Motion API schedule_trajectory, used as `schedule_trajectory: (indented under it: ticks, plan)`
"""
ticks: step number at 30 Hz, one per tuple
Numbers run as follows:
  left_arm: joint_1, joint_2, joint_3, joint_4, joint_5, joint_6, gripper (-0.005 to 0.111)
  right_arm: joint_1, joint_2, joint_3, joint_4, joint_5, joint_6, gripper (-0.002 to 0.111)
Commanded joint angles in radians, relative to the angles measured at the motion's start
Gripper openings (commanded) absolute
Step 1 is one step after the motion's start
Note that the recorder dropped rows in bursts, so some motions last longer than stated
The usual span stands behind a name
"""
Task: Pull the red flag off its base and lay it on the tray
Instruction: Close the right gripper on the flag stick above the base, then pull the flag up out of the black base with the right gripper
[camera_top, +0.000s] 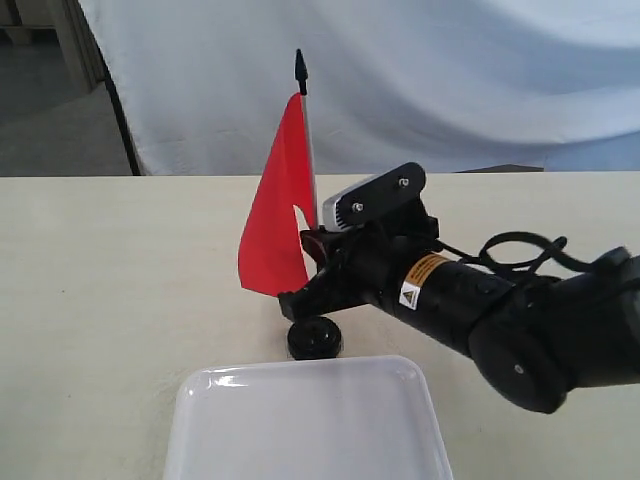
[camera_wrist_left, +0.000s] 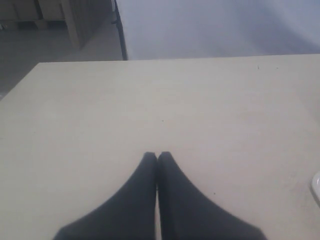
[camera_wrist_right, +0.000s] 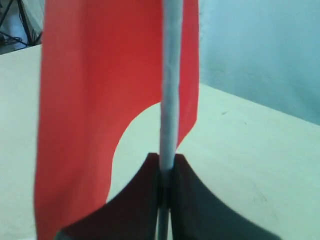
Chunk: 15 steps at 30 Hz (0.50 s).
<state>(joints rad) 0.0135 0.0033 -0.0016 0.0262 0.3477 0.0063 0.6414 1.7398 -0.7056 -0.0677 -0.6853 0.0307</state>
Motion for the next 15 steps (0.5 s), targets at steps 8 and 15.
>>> schedule_trajectory:
  ticks: [8,15]
  plan:
    - [-0.003,-0.003,0.002,0.003,-0.005,-0.006,0.0,0.003,-0.338,-0.011,-0.011,0.679,0.026,-0.001]
    - [-0.003,-0.003,0.002,0.003,-0.005,-0.006,0.0,0.003,-0.36,-0.218,-0.001,1.387,-0.082,-0.001]
